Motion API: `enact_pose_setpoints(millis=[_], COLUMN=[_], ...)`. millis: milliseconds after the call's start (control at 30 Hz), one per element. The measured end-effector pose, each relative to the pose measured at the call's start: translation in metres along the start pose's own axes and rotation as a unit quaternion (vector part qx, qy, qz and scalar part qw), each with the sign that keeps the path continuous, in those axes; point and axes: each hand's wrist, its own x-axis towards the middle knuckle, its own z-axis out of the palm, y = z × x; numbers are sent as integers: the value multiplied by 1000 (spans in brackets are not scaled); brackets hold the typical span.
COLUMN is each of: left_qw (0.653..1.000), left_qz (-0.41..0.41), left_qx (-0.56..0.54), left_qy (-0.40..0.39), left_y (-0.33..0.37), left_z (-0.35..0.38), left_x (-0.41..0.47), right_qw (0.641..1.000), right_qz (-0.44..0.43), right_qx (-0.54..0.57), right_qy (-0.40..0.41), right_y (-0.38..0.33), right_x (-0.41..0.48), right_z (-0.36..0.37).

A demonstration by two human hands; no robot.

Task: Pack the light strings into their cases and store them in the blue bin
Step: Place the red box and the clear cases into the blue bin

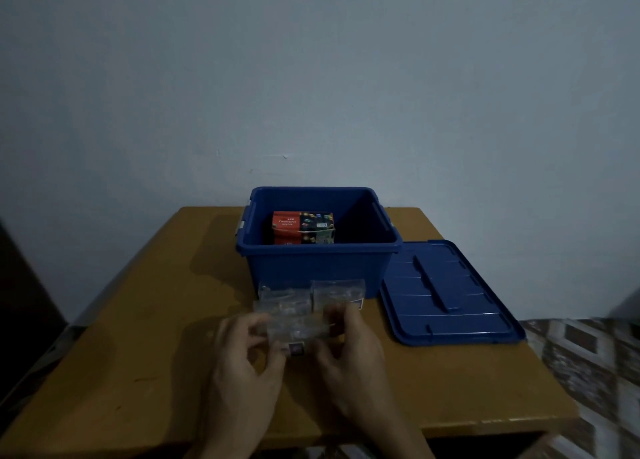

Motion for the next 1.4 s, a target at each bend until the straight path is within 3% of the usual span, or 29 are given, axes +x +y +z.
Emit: enact_pose_setpoints(millis=[100, 233, 433, 667, 1400], left_qw=[996, 988, 984, 981, 985], left_qz=[-77, -134, -111, -106, -119], left_qx=[-30, -35, -38, -50, -63], left_qy=[12, -60, -134, -156, -107], left_y=[-8, -4, -6, -7, -11], left_z=[0, -2, -2, -2, 0], left_x=[4, 13, 21, 25, 28], right_qw=[1000, 1000, 998, 999, 997], right_qz=[20, 28, 14, 22, 50], right_qx=[18, 10, -49, 9, -1], right_qy=[8, 2, -33, -28, -58], right_y=[0, 4, 4, 2, -3], right_x=[5, 10, 10, 11, 13], right_z=[12, 20, 21, 22, 20])
